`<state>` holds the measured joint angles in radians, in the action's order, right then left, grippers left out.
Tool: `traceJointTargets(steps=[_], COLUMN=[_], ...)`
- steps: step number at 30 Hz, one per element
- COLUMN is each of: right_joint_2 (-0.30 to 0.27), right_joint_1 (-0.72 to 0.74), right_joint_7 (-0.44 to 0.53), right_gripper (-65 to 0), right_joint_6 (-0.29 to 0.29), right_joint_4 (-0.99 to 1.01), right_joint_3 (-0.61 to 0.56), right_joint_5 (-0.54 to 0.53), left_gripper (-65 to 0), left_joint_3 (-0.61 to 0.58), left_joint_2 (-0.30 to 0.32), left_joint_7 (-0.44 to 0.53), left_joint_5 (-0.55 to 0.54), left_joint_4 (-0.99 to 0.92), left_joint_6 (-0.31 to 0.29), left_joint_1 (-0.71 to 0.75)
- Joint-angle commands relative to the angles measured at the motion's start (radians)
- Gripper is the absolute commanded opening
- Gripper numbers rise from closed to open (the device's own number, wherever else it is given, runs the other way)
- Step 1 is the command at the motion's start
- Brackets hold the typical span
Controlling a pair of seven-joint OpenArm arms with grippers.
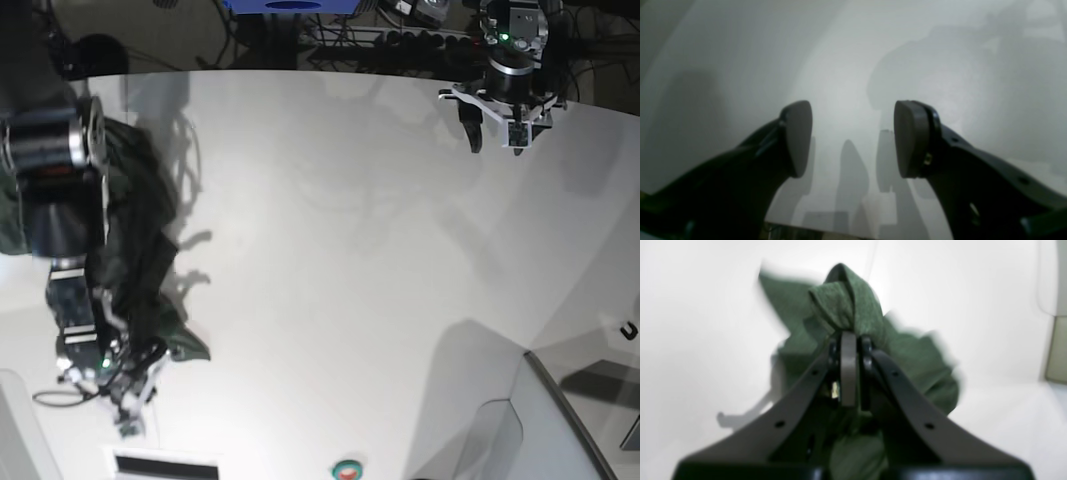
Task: Layout the t-shirt on the table in an organized manner, then fold the t-shirt properly
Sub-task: 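Lower the shirt and release it with the right gripper, then grasp the shirt edge with the right gripper and lift it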
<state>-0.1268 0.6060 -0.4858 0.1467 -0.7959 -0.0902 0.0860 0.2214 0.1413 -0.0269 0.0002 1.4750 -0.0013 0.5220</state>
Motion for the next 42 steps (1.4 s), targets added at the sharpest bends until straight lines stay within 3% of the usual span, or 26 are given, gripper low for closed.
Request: traceJointTargets(steps=[1,3,5,7,9,12,16,19,21,25,27,31,33,40,42], right_joint_2=[-0.014,-0.029,-0.030,-0.030,-0.047,-0.090,-0.109,-0.095,-0.067,-0.044,-0.044,-0.040,-0.038,0.008,0.008], right_joint_1=[0.065,0.119,0.148,0.154,0.136,0.007,-0.304,-0.528,-0.605,-0.636,-0.633,-0.581,-0.550,-0.496,-0.499], right_joint_7=[0.082,0.221,0.290,0.266,0.184,0.023,-0.118,-0.129,-0.129,-0.129,-0.133,-0.135,-0.135,-0.129,-0.124], right_gripper=[-64.7,-60.3,-45.6,-30.9,-25.5,-32.7,-45.2,-45.2,-45.2,-42.5,-39.3,-29.4,-27.8,-28.4,-33.6], right_joint_6=[-0.011,-0.011,-0.015,-0.066,-0.101,-0.101,-0.101,-0.101,-0.101,-0.101,-0.101,-0.108,-0.109,-0.111,-0.104], right_joint_4=[0.036,0.137,0.200,0.200,0.143,-0.047,-0.451,-0.678,-0.724,-0.701,-0.702,-0.619,-0.555,-0.383,-0.386], right_joint_3=[0.005,0.007,0.002,0.000,0.005,0.007,0.056,0.059,0.059,0.023,-0.026,-0.102,-0.131,-0.148,-0.156], right_joint_5=[-0.002,-0.002,-0.002,-0.002,-0.002,-0.005,-0.007,-0.007,-0.007,-0.005,-0.004,-0.004,-0.004,-0.004,-0.004], left_gripper=[-28.6,-28.6,-28.6,-28.6,-28.6,-28.6,-28.6,-28.6,-28.6,-28.8,-29.9,-32.6,-33.1,-32.9,-32.9], left_joint_3=[0.005,0.005,-0.003,-0.006,-0.009,-0.070,-0.185,-0.267,-0.323,-0.428,-0.457,-0.457,-0.455,-0.454,-0.454], left_joint_2=[0.007,0.005,0.005,0.004,0.004,0.008,0.010,0.007,0.007,0.010,0.010,0.011,0.013,0.096,0.103], left_joint_7=[0.023,0.023,0.023,0.023,0.023,0.023,0.023,0.022,0.022,0.014,-0.044,-0.098,-0.097,-0.097,-0.097], left_joint_5=[0.001,0.001,0.001,0.001,0.001,0.004,0.010,0.010,0.010,0.010,0.010,0.008,0.008,0.001,-0.001], left_joint_4=[0.016,0.016,0.016,0.016,0.022,0.023,0.029,0.022,0.022,0.022,0.033,0.033,0.033,0.031,0.029], left_joint_6=[0.005,0.005,0.005,0.005,0.005,0.005,0.005,0.005,0.005,0.005,0.005,0.005,0.005,0.005,0.005], left_joint_1=[0.005,0.008,0.010,0.010,0.011,0.007,-0.035,-0.089,-0.125,-0.194,-0.217,-0.219,-0.202,-0.155,-0.147])
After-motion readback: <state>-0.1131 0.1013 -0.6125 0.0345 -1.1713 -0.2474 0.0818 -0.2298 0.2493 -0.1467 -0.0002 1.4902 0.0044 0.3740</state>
